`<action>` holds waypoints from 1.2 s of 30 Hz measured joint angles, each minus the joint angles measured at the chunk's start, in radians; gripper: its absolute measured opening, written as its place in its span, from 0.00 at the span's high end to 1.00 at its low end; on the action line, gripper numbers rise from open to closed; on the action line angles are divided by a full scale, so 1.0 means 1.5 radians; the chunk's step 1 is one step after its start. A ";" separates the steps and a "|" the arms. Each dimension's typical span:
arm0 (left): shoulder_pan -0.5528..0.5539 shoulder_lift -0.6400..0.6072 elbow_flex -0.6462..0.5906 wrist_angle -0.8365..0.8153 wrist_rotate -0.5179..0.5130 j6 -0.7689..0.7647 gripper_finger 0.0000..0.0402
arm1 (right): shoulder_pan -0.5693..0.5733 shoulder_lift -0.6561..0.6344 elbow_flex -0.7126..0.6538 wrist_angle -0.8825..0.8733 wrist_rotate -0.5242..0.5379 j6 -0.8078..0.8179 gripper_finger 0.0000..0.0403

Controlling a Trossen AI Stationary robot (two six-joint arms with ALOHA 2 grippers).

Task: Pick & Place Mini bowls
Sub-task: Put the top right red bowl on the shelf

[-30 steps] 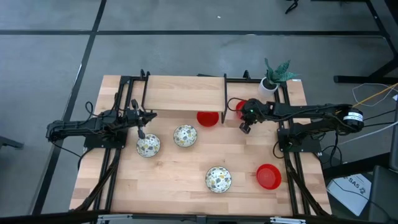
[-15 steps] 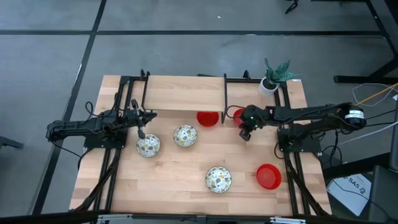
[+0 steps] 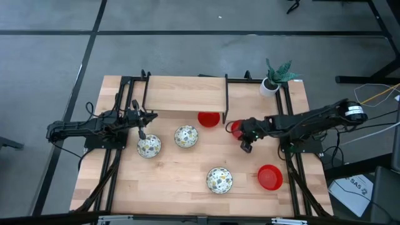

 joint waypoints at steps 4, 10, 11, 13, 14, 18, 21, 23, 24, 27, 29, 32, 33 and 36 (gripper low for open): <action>0.000 0.000 0.000 0.000 0.000 0.000 0.96 | 0.036 0.001 -0.001 0.024 0.008 0.017 0.99; 0.000 0.000 0.000 0.000 0.000 0.000 0.96 | 0.079 0.001 -0.001 0.060 0.009 0.046 0.99; 0.000 0.000 0.000 0.000 0.000 0.000 0.96 | 0.085 0.001 -0.001 0.066 0.008 0.052 0.99; 0.000 0.000 0.000 0.000 0.000 0.000 0.96 | 0.097 0.001 0.000 0.074 0.008 0.057 0.99; 0.000 0.000 0.000 0.000 0.000 0.000 0.96 | 0.103 0.001 0.004 0.073 0.009 0.059 0.99; 0.000 0.000 0.000 0.000 0.000 0.000 0.96 | 0.121 0.001 0.037 0.074 0.007 0.056 0.99; 0.000 0.000 0.000 0.000 0.000 0.000 0.95 | 0.134 0.001 0.069 0.066 0.008 0.040 0.99; 0.000 0.000 0.000 0.000 0.000 0.000 0.95 | 0.142 0.001 0.092 0.056 0.009 0.033 0.99; 0.000 0.000 0.000 0.000 0.000 0.000 0.95 | 0.146 0.001 0.104 0.050 0.010 0.031 0.99; 0.000 0.000 0.000 0.000 0.000 0.000 0.96 | 0.158 0.001 0.135 0.035 0.016 0.016 0.99; 0.000 0.000 0.000 0.000 0.000 0.000 0.96 | 0.168 0.001 0.152 0.036 0.030 -0.003 0.99; 0.000 0.000 0.000 0.000 0.000 0.000 0.96 | 0.177 0.001 0.172 0.035 0.048 -0.035 0.99; 0.000 0.000 0.000 0.000 0.000 0.000 0.96 | 0.177 0.001 0.179 0.035 0.051 -0.042 0.99; 0.000 0.000 0.000 0.000 0.000 0.000 0.96 | 0.177 0.001 0.196 0.036 0.051 -0.067 0.99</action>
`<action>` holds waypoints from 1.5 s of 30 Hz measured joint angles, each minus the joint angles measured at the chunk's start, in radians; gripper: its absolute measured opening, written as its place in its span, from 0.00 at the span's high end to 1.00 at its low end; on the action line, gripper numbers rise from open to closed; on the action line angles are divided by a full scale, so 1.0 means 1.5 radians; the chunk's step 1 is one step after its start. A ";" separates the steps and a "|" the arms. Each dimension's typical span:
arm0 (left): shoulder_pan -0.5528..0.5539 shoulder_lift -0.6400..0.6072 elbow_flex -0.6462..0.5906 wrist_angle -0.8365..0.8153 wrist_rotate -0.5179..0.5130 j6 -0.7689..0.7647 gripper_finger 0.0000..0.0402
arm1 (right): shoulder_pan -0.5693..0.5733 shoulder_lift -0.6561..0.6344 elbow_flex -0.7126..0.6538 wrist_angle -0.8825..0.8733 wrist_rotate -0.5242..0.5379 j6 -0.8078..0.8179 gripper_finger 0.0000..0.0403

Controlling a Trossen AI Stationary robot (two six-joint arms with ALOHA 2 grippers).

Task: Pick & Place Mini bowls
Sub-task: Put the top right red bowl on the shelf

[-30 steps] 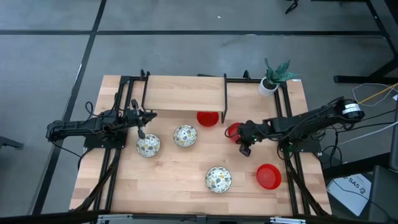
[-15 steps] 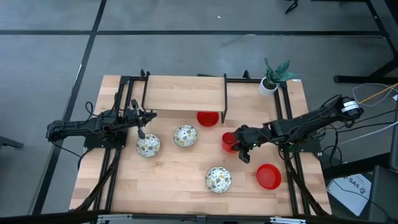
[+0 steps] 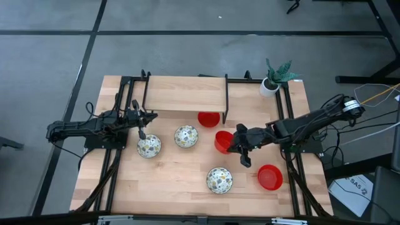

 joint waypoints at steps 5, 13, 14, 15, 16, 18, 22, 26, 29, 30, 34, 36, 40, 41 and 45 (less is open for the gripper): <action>0.000 0.000 0.000 0.000 0.000 0.000 0.96 | 0.000 0.000 0.024 0.000 0.008 -0.050 0.99; 0.000 0.000 0.000 0.000 0.000 0.000 0.95 | -0.001 0.000 0.069 0.002 0.012 -0.123 0.99; 0.000 0.000 0.000 0.000 0.000 0.000 0.95 | -0.001 0.000 0.074 0.002 0.012 -0.131 0.99; 0.000 0.000 0.000 0.000 0.000 0.000 0.95 | -0.001 0.000 0.079 0.002 0.012 -0.137 0.99; 0.000 0.000 0.000 0.000 0.000 0.000 0.96 | -0.001 -0.001 0.082 0.002 0.012 -0.143 0.99; 0.000 0.000 0.000 0.000 0.000 0.000 0.96 | -0.001 -0.001 0.089 0.002 0.012 -0.153 0.99; 0.000 0.000 0.000 0.000 0.000 0.000 0.95 | -0.001 -0.001 0.101 0.006 0.012 -0.170 0.99; 0.000 0.000 0.000 0.000 0.000 0.000 0.95 | -0.001 -0.001 0.113 0.015 0.012 -0.188 0.99; 0.000 0.000 0.000 0.000 0.000 0.000 0.96 | -0.001 -0.001 0.125 0.015 0.011 -0.206 0.99; 0.000 0.000 0.000 0.000 0.000 0.000 0.96 | -0.001 -0.001 0.129 0.015 0.011 -0.211 0.99; 0.000 0.000 0.000 0.000 0.000 0.000 0.96 | -0.001 -0.001 0.145 0.015 0.011 -0.235 0.99; 0.000 0.000 0.000 0.000 0.000 0.000 0.96 | -0.001 -0.001 0.152 0.015 0.011 -0.246 0.99; 0.000 0.000 0.000 0.000 0.000 0.000 0.96 | -0.001 -0.001 0.163 0.016 0.011 -0.270 0.99; 0.000 0.000 0.000 0.000 0.000 0.000 0.96 | -0.001 -0.001 0.165 0.020 0.011 -0.275 0.99; 0.000 0.000 0.000 0.000 0.000 0.000 0.96 | -0.001 -0.001 0.176 0.027 0.011 -0.302 0.99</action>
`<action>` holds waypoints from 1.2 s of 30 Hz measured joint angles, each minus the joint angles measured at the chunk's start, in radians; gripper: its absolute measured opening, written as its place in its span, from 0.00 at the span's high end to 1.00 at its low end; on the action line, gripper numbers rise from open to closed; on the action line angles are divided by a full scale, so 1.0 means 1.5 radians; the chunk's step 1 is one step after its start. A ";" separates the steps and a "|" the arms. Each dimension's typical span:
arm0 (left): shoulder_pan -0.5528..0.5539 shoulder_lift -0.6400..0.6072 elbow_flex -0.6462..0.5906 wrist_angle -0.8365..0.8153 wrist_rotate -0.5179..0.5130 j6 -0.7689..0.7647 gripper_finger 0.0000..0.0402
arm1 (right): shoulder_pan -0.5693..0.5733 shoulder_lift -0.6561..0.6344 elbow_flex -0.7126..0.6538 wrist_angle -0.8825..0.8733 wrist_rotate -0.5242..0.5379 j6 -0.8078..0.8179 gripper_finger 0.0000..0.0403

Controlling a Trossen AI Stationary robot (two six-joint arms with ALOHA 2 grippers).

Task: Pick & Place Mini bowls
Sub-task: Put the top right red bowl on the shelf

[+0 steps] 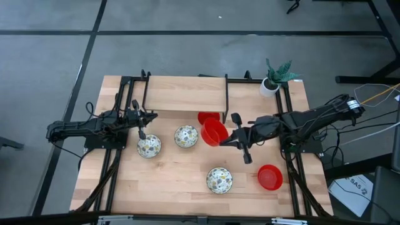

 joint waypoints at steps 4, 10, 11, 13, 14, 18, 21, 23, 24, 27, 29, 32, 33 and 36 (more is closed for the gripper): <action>0.000 0.000 0.000 0.000 0.000 0.000 0.95 | 0.000 0.000 0.011 0.000 0.001 -0.022 0.99; 0.000 0.000 0.000 0.000 0.000 0.000 0.96 | -0.009 0.000 0.015 0.046 0.001 -0.054 0.99; 0.000 0.000 0.000 0.000 0.000 0.000 0.96 | -0.011 0.000 0.015 0.050 0.001 -0.056 0.99; 0.000 0.000 0.000 0.000 0.000 0.000 0.96 | -0.019 0.000 0.015 0.053 0.001 -0.059 0.99; 0.000 0.000 0.000 0.000 0.000 0.000 0.96 | -0.023 0.000 0.015 0.053 0.001 -0.060 0.99; 0.000 0.000 0.000 0.000 0.000 0.000 0.96 | -0.043 0.000 0.015 0.068 0.001 -0.067 0.99; 0.000 0.000 0.000 0.000 0.000 0.000 0.96 | -0.057 0.000 0.015 0.088 0.001 -0.083 0.99; 0.000 0.000 0.000 0.000 0.000 0.000 0.96 | -0.069 0.000 0.015 0.094 0.000 -0.093 0.99; 0.000 0.000 0.000 0.000 0.000 0.000 0.96 | -0.076 0.000 0.016 0.094 0.000 -0.097 0.99; 0.000 0.000 0.000 0.000 0.000 0.000 0.96 | -0.102 0.005 0.028 0.093 0.001 -0.117 0.99; 0.000 0.000 0.000 0.000 0.000 0.000 0.95 | -0.118 0.015 0.039 0.093 0.001 -0.126 0.99; 0.000 0.000 0.000 0.000 0.000 0.000 0.95 | -0.142 0.038 0.065 0.084 0.001 -0.128 0.99; 0.000 0.000 0.000 0.000 0.000 0.000 0.95 | -0.150 0.047 0.077 0.073 0.001 -0.131 0.99; 0.000 0.000 0.000 0.000 0.000 0.000 0.96 | -0.167 0.080 0.123 0.026 0.002 -0.142 0.99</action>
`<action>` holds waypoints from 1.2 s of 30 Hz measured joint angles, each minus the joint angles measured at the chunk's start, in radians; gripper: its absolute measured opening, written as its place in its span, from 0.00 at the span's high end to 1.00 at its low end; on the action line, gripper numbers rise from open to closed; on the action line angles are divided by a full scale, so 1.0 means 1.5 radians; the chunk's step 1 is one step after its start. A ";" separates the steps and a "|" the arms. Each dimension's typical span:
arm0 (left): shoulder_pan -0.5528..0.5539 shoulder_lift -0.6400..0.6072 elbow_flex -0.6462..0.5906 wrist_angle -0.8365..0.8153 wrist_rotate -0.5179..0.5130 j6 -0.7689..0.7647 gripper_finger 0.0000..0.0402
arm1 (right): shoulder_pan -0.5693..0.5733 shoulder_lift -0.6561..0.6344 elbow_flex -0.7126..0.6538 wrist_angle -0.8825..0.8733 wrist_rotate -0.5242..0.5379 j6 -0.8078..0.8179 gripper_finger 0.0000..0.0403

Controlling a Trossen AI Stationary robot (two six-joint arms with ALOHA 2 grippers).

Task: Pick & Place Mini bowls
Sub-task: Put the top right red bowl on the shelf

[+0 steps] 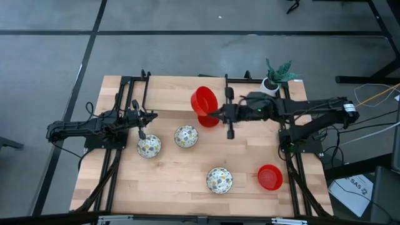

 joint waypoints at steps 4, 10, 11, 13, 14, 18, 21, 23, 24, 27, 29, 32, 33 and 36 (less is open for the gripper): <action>0.000 0.000 0.000 0.000 0.000 0.000 0.96 | -0.021 0.052 0.071 -0.074 0.014 -0.003 0.99; 0.000 0.000 0.000 0.000 0.000 0.000 0.96 | -0.037 0.120 0.170 -0.188 0.079 0.001 0.99; 0.000 0.000 0.000 0.000 0.000 0.000 0.96 | -0.037 0.128 0.181 -0.199 0.092 0.002 0.99; 0.000 0.000 0.000 0.000 0.000 0.000 0.96 | -0.037 0.140 0.196 -0.215 0.115 0.001 0.99; 0.000 0.000 0.000 0.000 0.000 0.000 0.96 | -0.037 0.143 0.201 -0.220 0.125 0.002 0.99; 0.000 0.000 0.000 0.000 0.000 0.000 0.95 | -0.036 0.147 0.205 -0.235 0.159 0.017 0.99; 0.000 0.000 0.000 0.000 0.000 0.000 0.95 | -0.036 0.147 0.205 -0.245 0.215 0.043 0.99; 0.000 0.000 0.000 0.000 0.000 0.000 0.95 | -0.036 0.147 0.205 -0.251 0.249 0.056 0.99; 0.000 0.000 0.000 0.000 0.000 0.000 0.96 | -0.037 0.147 0.205 -0.254 0.265 0.057 0.99; 0.000 0.000 0.000 0.000 0.000 0.000 0.96 | -0.037 0.147 0.205 -0.257 0.312 0.068 0.99; 0.000 0.000 0.000 0.000 0.000 0.000 0.96 | -0.041 0.147 0.205 -0.263 0.331 0.082 0.99; 0.000 0.000 0.000 0.000 0.000 0.000 0.96 | -0.054 0.147 0.205 -0.282 0.334 0.108 0.99; 0.000 0.000 0.000 0.000 0.000 0.000 0.96 | -0.060 0.147 0.205 -0.289 0.334 0.118 0.99; 0.000 0.000 0.000 0.000 0.000 0.000 0.96 | -0.084 0.147 0.203 -0.312 0.334 0.146 0.99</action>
